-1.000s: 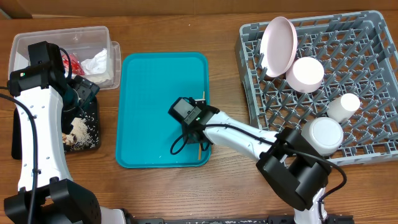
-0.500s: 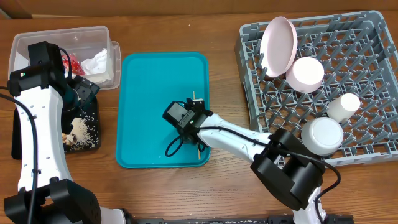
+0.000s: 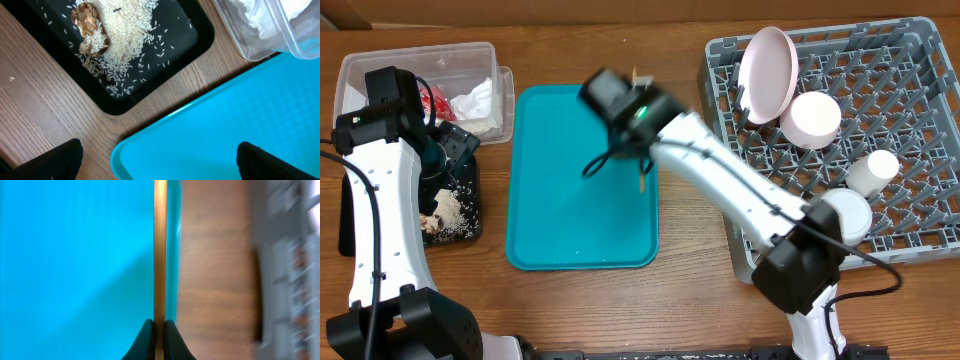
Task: Sort waste into correct bins and load items into the dishwasher
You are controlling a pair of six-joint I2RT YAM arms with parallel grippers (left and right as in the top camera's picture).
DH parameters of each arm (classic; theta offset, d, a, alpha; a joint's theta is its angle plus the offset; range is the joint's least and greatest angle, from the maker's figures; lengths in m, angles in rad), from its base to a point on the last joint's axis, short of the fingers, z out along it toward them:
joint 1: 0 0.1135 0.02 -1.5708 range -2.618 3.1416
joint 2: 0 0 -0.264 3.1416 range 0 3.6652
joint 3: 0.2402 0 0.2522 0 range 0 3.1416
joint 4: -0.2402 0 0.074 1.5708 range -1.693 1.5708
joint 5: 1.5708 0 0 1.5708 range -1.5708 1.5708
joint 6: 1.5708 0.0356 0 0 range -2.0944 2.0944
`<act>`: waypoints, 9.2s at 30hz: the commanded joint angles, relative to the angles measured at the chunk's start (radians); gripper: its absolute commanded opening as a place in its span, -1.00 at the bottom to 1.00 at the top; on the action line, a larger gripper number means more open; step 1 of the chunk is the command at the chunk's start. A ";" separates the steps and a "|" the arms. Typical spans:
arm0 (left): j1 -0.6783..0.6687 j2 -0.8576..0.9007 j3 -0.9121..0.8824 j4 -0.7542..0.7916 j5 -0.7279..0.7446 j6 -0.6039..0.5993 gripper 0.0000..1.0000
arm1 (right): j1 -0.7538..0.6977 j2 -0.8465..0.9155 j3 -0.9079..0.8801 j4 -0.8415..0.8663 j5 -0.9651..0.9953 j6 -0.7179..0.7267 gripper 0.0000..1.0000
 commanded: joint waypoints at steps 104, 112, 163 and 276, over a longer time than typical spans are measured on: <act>0.004 -0.013 -0.006 0.001 0.000 -0.021 1.00 | -0.586 -1.709 -1.537 0.685 -0.443 -0.362 0.99; 0.004 -0.013 -0.006 0.001 0.000 -0.021 1.00 | -0.594 -1.946 -1.876 1.054 -0.443 -0.397 1.00; 0.004 -0.013 -0.006 0.001 0.000 -0.021 0.99 | -0.826 -2.109 -2.120 1.233 -0.330 -0.572 1.00; -0.290 -1.618 -1.515 1.179 0.068 0.769 0.99 | -0.826 -2.109 -2.120 1.233 -0.330 -0.572 1.00</act>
